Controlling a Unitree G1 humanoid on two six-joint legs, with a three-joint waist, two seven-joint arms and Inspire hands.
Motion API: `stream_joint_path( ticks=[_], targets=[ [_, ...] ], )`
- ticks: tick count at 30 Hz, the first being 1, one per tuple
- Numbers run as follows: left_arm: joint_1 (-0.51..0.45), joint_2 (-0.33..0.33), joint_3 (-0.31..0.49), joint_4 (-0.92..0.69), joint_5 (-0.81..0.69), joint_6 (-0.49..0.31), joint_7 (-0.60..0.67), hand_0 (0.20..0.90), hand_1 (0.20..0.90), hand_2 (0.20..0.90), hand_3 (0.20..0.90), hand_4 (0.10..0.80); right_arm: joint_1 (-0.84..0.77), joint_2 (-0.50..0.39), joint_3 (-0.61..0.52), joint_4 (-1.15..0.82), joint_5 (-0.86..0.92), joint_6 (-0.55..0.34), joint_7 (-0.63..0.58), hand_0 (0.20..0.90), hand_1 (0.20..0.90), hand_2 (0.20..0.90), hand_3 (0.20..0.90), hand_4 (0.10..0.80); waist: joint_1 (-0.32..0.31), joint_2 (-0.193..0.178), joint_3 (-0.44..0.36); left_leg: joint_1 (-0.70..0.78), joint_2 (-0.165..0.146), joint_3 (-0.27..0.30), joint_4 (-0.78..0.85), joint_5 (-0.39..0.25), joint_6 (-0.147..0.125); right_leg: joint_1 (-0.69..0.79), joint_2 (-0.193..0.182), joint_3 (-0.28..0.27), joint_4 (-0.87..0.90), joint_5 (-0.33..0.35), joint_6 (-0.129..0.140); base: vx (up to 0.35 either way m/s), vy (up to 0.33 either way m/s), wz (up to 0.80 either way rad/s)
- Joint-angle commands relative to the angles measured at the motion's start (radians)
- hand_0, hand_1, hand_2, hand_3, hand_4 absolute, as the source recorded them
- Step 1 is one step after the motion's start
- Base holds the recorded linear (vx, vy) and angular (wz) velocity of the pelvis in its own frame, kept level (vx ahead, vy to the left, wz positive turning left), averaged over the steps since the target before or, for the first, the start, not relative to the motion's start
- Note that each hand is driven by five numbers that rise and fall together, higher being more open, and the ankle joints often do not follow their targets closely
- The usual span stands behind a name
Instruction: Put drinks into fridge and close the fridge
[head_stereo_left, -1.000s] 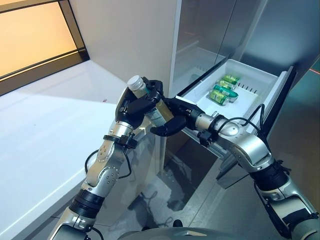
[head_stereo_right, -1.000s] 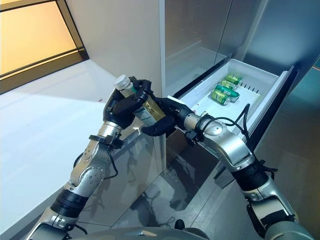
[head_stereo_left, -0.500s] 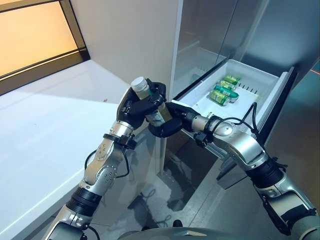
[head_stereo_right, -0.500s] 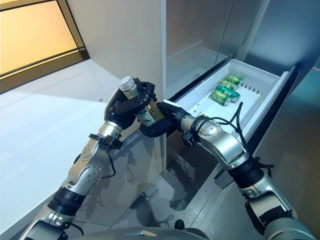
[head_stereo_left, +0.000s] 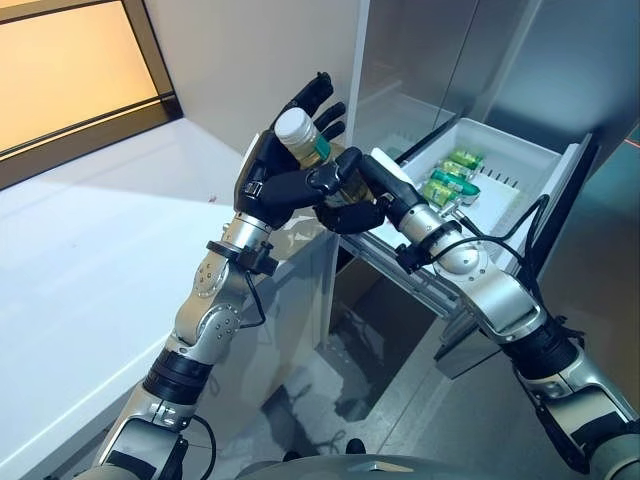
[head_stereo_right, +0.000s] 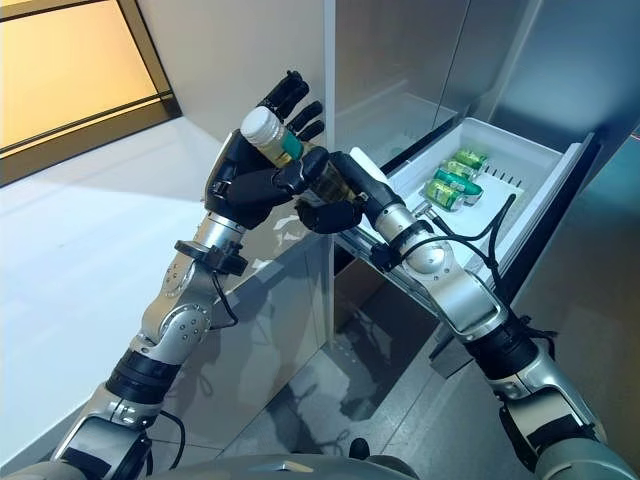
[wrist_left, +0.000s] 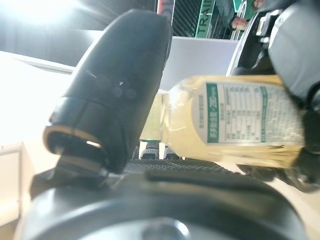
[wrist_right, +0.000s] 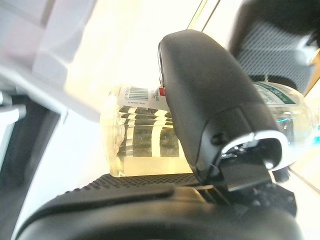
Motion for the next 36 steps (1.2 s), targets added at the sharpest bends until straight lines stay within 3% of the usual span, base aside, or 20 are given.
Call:
stream_joint_path(
  ticks=[1, 8, 15, 18, 21, 26, 34, 36],
  targets=[
    [-0.062, -0.033, -0.073, -0.158, 0.020, -0.027, -0.136, 0.900, 0.900, 0.900, 0.900, 0.800, -0.175, -0.019, -0.309, 0.092, -0.071, -0.136, -0.295, 0.300, 0.300, 0.300, 0.200, 0.100, 0.014, -0.008, -0.100, -0.035, -0.022, 0.018, 0.001, -0.028, 0.004, 0.019, -0.025, -0.009, 0.004, -0.006, 0.064, 0.042, -0.050, 0.02],
    [0.002, -0.011, -0.111, -0.131, -0.021, 0.040, -0.223, 0.900, 0.900, 0.900, 0.900, 0.800, -0.188, -0.089, -0.351, 0.268, -0.076, -0.203, -0.472, 0.300, 0.300, 0.300, 0.200, 0.100, 0.038, -0.004, -0.088, -0.029, -0.019, 0.015, 0.001, -0.031, 0.002, 0.030, -0.030, -0.041, 0.004, -0.008, 0.063, 0.045, -0.053, 0.11],
    [0.037, 0.010, -0.135, -0.162, -0.076, -0.021, -0.263, 0.900, 0.900, 0.900, 0.900, 0.800, -0.224, -0.148, -0.351, 0.431, -0.070, -0.248, -0.582, 0.300, 0.300, 0.300, 0.200, 0.100, 0.060, 0.002, -0.073, -0.035, -0.010, 0.013, 0.001, -0.027, -0.004, 0.032, -0.031, -0.075, 0.004, -0.014, 0.059, 0.011, -0.048, 0.08],
    [0.032, 0.005, -0.144, -0.165, -0.092, 0.013, -0.297, 0.900, 0.900, 0.900, 0.900, 0.800, -0.227, -0.154, -0.349, 0.490, -0.067, -0.257, -0.598, 0.300, 0.300, 0.300, 0.200, 0.100, 0.063, 0.004, -0.069, -0.036, -0.005, 0.011, 0.001, -0.027, -0.008, 0.034, -0.031, -0.086, 0.004, -0.015, 0.058, 0.008, -0.055, 0.04],
    [0.039, -0.003, -0.164, -0.163, -0.130, 0.117, -0.369, 0.900, 0.900, 0.900, 0.900, 0.800, -0.237, -0.170, -0.341, 0.543, -0.067, -0.250, -0.590, 0.300, 0.300, 0.300, 0.200, 0.100, 0.064, 0.008, -0.068, -0.034, 0.000, 0.011, 0.001, -0.025, -0.014, 0.036, -0.030, -0.093, 0.004, -0.017, 0.058, 0.027, -0.055, 0.13],
    [0.073, -0.001, -0.219, -0.147, -0.170, 0.246, -0.381, 0.900, 0.900, 0.900, 0.900, 0.800, -0.284, -0.202, -0.309, 0.669, -0.024, -0.257, -0.577, 0.300, 0.300, 0.300, 0.200, 0.100, 0.070, 0.021, -0.058, -0.034, 0.009, 0.015, 0.005, -0.018, -0.026, 0.040, -0.032, -0.107, 0.004, -0.017, 0.057, 0.030, -0.044, 0.15],
    [0.147, 0.082, -0.340, 0.033, -0.021, 0.298, -0.373, 0.900, 0.900, 0.900, 0.900, 0.800, -0.422, -0.269, -0.211, 0.875, 0.132, -0.289, -0.380, 0.300, 0.300, 0.300, 0.200, 0.100, 0.089, 0.050, -0.007, -0.079, 0.013, -0.007, 0.048, -0.017, -0.045, 0.017, -0.037, -0.124, 0.014, -0.022, 0.051, -0.017, -0.045, 0.10],
    [0.162, 0.107, -0.374, 0.105, 0.042, 0.260, -0.358, 0.900, 0.900, 0.900, 0.900, 0.800, -0.462, -0.283, -0.171, 0.914, 0.133, -0.277, -0.347, 0.300, 0.300, 0.300, 0.200, 0.100, 0.092, 0.057, 0.013, -0.106, 0.013, -0.013, 0.066, -0.015, -0.047, -0.005, -0.039, -0.124, 0.024, -0.023, 0.047, -0.119, -0.037, 0.13]
  ],
)
